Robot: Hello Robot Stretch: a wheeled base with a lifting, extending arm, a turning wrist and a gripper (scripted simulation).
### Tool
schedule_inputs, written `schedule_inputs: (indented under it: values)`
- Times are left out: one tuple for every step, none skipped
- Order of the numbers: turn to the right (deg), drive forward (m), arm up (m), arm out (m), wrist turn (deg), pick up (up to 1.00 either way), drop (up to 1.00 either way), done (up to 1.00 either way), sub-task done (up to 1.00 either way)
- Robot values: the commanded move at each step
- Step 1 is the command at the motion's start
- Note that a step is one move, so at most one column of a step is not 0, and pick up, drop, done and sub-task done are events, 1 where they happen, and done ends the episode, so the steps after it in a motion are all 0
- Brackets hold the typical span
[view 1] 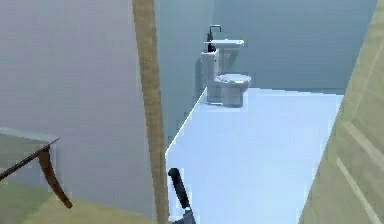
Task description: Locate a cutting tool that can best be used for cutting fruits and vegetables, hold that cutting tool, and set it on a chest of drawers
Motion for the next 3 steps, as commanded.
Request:
schedule_inputs:
  values:
    - [18.0, 0.0, 0.0, 0.0, 0.0, 0.0, 0.0, 0.0, 0.0]
    - [0.0, 1.0, 0.0, 0.0, 0.0, 0.0, 0.0, 0.0, 0.0]
    - [6.0, 0.0, 0.0, 0.0, 0.0, 0.0, 0.0, 0.0, 0.0]
